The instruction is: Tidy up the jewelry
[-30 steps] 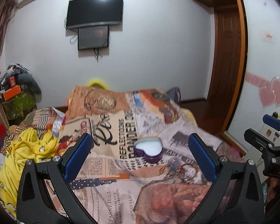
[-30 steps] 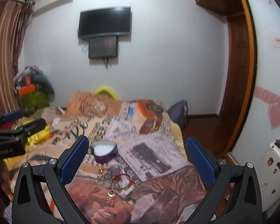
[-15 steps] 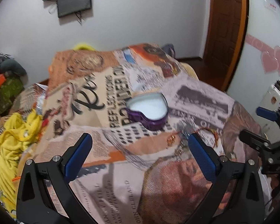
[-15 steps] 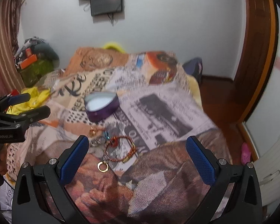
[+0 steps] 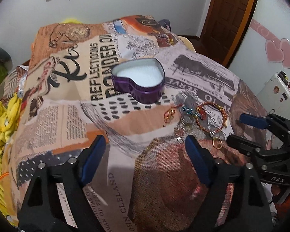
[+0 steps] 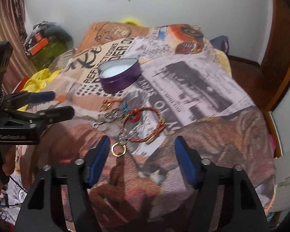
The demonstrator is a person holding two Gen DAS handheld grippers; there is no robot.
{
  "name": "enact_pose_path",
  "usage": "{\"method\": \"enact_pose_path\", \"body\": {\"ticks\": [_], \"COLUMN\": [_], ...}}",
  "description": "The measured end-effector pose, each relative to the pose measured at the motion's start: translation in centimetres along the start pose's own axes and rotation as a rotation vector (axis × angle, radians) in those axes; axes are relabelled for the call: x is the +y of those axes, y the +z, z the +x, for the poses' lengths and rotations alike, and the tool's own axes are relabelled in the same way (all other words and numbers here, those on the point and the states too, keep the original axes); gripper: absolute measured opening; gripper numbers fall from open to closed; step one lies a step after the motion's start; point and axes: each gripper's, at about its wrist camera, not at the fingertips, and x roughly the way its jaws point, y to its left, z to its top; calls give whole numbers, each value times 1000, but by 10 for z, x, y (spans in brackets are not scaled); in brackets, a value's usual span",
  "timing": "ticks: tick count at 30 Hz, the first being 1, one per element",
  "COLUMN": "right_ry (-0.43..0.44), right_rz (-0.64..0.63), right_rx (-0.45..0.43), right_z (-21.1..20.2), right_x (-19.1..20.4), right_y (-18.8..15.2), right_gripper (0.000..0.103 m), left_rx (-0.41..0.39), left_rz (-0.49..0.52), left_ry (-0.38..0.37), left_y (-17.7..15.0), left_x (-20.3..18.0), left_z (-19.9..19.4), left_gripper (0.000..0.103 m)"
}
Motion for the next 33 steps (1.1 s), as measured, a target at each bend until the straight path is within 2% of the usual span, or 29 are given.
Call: {"method": "enact_pose_path", "body": {"ticks": [2,5,9,13,15,19,24,29,33], "right_ry": [10,27,41,53,48,46,42,56,55], "right_rz": [-8,-16,-27,-49,-59,-74,-98,-132,-141], "right_rx": [9,31,42,54,54,49,40,36,29], "right_z": [3,9,14,19,21,24,26,29,29], "right_x": [3,7,10,17,20,22,25,31,33], "right_y": [-1,-2,-3,-5,-6,-6,-8,-8,-9], "right_gripper": [54,46,44,34,34,34,32,17,17], "left_rx": [10,17,31,43,52,74,82,93,98], "left_rz": [7,17,21,30,33,41,44,30,29], "left_ry": [-6,-13,-35,-63,-86,-115,-163,-184,-189], "left_y": [-2,-4,-6,-8,-8,-8,-8,-7,-5], "left_x": [-1,-4,-7,-9,-11,-14,-18,-17,-18], "left_z": [2,4,7,11,14,23,29,35,38], "left_gripper": [71,67,61,54,49,23,23,23,23]}}
